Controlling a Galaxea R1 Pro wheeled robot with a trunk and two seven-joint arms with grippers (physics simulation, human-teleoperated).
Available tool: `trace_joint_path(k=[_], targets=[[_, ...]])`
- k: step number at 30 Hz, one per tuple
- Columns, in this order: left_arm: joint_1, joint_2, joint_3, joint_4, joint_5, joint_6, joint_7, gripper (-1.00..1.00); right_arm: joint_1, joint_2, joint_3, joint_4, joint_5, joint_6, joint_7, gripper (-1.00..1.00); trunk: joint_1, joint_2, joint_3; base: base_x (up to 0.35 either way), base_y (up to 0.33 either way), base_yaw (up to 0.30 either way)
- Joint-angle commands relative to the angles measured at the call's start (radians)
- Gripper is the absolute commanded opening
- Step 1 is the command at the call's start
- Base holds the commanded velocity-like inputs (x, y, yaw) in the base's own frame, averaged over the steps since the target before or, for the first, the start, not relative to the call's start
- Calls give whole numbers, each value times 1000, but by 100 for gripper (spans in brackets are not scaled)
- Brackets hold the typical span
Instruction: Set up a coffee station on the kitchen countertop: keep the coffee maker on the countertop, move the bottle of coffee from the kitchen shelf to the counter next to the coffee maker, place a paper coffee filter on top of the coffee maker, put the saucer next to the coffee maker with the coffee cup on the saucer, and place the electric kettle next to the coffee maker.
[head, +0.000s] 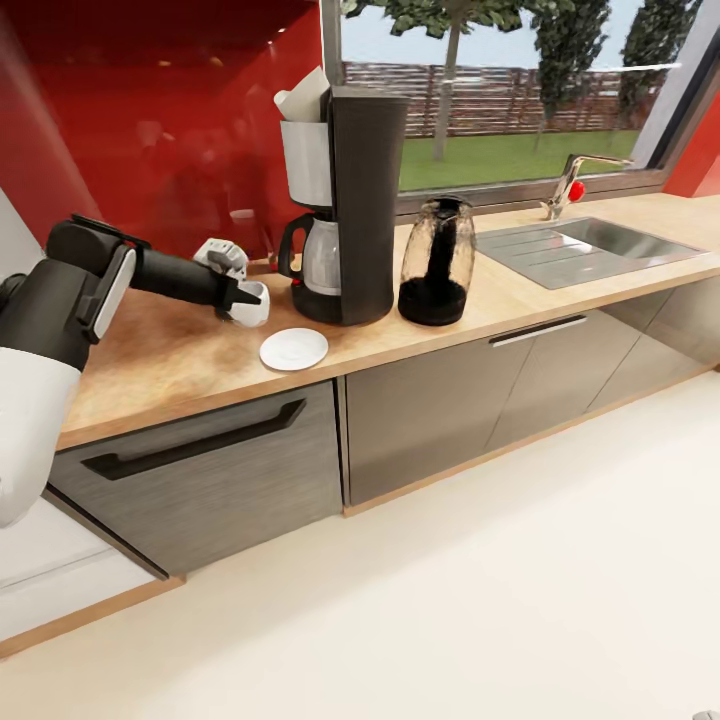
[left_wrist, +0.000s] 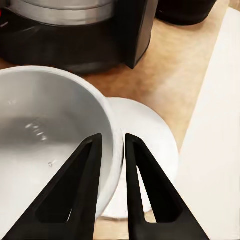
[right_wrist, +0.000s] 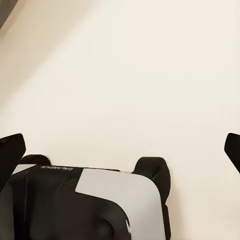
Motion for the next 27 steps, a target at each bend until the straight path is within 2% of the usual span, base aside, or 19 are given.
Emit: trace_joint_path(k=[1, 5, 6, 12, 13, 16, 27], targets=[[-1, -6, -2, -1, -7, 1, -7, -100, -1, -1, 5, 1, -9, 3, 3, 100, 0, 0, -1, 0, 0, 0], [-1, -18, -2, -1, -7, 1, -29, -100, -1, -1, 5, 1, -9, 3, 3, 100, 0, 0, -1, 0, 0, 0], [-1, -33, -2, 0, -8, 1, -44, -100, -1, -1, 5, 1, -9, 3, 3, 100, 0, 0, -1, 0, 0, 0], [-1, -50, -2, 1, -8, 1, -49, -100, -1, -1, 5, 1, -9, 3, 2, 100, 0, 0, -1, 0, 0, 0], [-1, -62, -1, 2, -8, 1, -49, -100, -1, 0, 5, 1, -9, 3, 2, 100, 0, 0, -1, 0, 0, 0], [-1, -72, 0, 5, -8, 1, -49, -100, -1, 0, 5, 1, -9, 3, 2, 100, 0, 0, -1, 0, 0, 0], [-1, -91, 3, 31, -8, 0, -50, -100, -1, -1, 5, 1, -9, 3, 3, 100, 0, 0, -1, 0, 0, 0]])
